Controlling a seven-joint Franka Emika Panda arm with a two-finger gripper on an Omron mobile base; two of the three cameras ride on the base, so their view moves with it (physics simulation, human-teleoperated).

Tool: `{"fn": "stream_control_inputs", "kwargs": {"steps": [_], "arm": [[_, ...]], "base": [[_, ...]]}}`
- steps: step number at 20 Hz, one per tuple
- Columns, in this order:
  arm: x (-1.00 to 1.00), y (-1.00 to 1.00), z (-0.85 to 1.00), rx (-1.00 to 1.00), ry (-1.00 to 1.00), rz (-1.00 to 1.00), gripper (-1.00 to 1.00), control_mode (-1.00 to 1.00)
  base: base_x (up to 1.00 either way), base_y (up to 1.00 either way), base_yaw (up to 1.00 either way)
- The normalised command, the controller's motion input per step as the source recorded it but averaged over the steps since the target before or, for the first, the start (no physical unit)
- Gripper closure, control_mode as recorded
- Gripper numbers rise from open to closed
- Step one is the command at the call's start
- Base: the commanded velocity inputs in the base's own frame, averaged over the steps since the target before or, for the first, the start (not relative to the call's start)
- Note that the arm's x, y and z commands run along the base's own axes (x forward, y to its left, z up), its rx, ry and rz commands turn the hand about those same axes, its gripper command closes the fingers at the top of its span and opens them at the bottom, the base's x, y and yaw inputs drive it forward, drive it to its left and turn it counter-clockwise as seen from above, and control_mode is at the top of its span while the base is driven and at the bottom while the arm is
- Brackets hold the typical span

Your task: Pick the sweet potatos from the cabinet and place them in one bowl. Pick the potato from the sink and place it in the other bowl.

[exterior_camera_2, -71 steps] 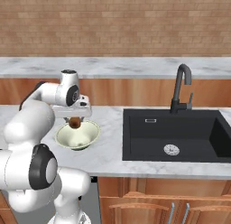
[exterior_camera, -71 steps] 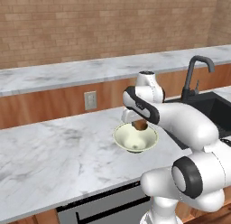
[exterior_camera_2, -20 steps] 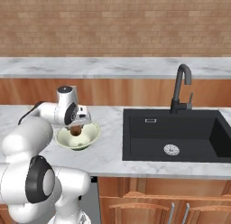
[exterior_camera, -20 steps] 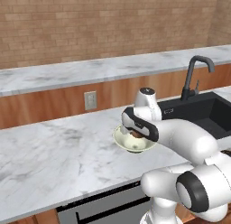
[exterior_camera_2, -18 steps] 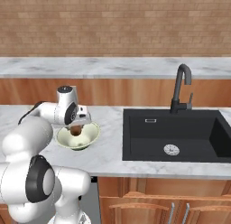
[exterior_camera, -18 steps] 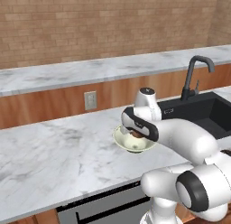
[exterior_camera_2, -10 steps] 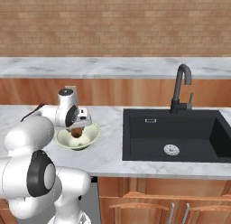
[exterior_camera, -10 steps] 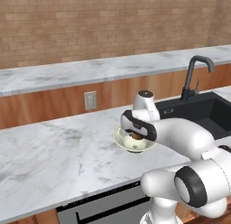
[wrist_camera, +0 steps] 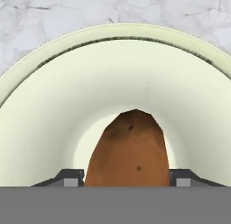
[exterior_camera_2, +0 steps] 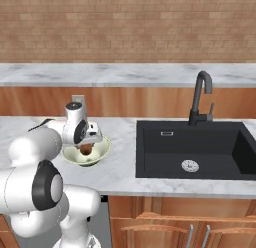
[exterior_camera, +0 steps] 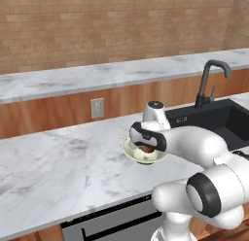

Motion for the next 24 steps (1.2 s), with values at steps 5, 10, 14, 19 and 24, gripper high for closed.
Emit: {"fn": "stream_control_inputs", "kwargs": {"steps": [5,10,14,19,24], "arm": [[0.03,0.00,-0.13,0.00,0.00,0.00,1.00,-1.00],[0.00,0.00,-0.18,0.00,0.00,0.00,1.00,-1.00],[0.01,0.00,-0.22,0.00,0.00,0.00,1.00,-1.00],[0.00,0.00,-0.20,0.00,0.00,0.00,1.00,-1.00],[0.00,0.00,-0.09,0.00,0.00,0.00,1.00,-1.00]], "base": [[0.00,0.00,0.00],[0.00,0.00,0.00],[0.00,0.00,0.00],[0.00,0.00,0.00],[0.00,0.00,0.00]]}}
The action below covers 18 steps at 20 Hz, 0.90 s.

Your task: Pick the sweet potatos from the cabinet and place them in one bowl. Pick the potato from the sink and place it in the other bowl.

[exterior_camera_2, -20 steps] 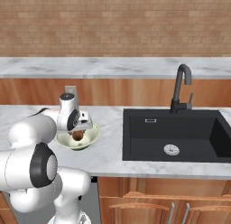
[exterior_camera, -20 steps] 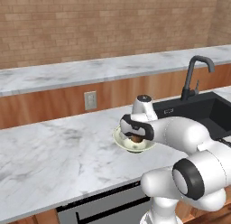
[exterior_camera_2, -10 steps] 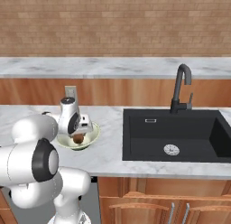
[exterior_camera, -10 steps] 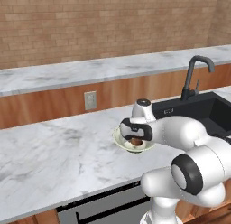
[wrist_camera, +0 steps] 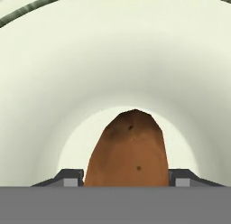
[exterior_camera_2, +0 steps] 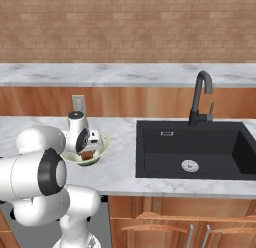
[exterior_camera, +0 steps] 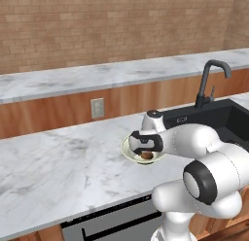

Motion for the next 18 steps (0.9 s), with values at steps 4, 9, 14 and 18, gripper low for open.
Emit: {"fn": "stream_control_inputs", "kwargs": {"steps": [4,9,14,18], "arm": [[0.00,0.00,0.00,0.00,0.00,0.00,1.00,-1.00],[0.00,0.00,0.00,0.00,0.00,0.00,-1.00,-1.00],[0.00,0.00,0.00,0.00,0.00,0.00,-1.00,-1.00],[-0.01,-0.03,0.03,0.00,0.00,0.00,-1.00,-1.00]], "base": [[0.00,0.00,0.00],[0.00,0.00,0.00],[0.00,0.00,0.00],[0.00,0.00,0.00]]}}
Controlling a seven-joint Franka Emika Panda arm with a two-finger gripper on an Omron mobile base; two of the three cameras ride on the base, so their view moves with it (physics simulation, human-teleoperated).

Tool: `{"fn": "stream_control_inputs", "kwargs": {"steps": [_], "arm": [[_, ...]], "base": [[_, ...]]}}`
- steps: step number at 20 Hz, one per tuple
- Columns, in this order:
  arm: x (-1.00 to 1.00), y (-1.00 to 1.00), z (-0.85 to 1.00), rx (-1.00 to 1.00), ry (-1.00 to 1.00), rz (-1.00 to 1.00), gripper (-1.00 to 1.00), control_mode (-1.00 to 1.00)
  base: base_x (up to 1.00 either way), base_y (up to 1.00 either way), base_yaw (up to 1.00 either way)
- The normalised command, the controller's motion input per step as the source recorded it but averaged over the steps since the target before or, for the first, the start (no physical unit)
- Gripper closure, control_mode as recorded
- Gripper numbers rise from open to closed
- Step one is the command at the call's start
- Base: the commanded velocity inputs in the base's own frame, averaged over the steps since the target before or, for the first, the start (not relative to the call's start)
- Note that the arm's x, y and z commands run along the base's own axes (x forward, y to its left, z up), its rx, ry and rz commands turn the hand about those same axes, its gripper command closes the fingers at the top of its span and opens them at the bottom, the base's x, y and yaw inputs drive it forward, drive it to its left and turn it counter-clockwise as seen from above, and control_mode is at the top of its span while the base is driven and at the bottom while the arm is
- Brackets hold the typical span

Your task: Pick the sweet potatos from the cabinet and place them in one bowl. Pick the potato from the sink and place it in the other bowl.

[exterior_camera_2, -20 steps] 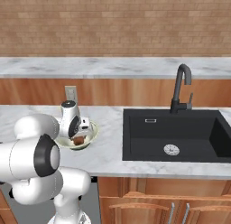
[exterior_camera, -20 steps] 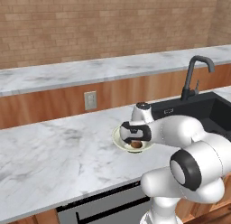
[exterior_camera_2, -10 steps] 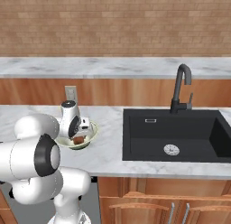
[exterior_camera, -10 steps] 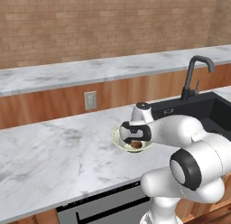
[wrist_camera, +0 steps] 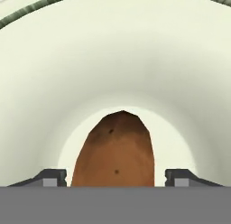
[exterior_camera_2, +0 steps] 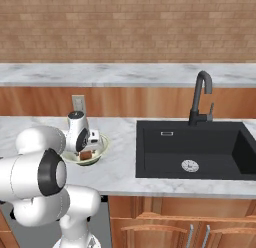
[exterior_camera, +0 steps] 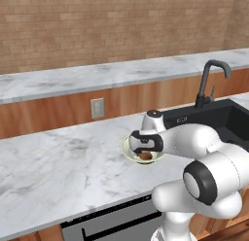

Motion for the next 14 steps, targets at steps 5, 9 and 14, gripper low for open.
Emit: {"fn": "stream_control_inputs", "kwargs": {"steps": [5,9,14], "arm": [[-0.10,-0.17,0.48,0.00,-0.03,0.00,-1.00,-1.00],[-0.08,-0.23,0.71,0.00,-0.05,0.00,-1.00,-1.00],[-0.43,-0.18,0.71,0.01,-0.05,0.00,-1.00,-1.00]], "base": [[0.00,0.00,0.00],[0.00,0.00,0.00],[0.00,0.00,0.00]]}}
